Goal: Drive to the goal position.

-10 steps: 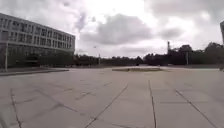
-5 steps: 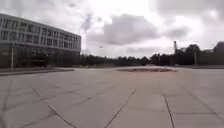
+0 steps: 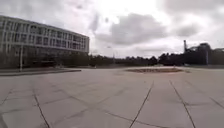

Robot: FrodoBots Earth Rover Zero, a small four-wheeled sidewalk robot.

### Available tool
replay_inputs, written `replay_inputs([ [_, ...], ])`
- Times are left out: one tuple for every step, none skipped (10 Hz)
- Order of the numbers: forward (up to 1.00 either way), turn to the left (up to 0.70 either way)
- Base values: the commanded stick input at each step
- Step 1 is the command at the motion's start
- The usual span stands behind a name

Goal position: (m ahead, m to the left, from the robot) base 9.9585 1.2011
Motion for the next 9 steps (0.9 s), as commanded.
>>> replay_inputs([
  [0.7,-0.06],
  [0.7,0.0],
  [0.7,0.0],
  [0.7,-0.08],
  [0.7,-0.06],
  [0.7,0.0],
  [0.7,0.0],
  [0.7,0.0],
  [0.7,0.0],
])
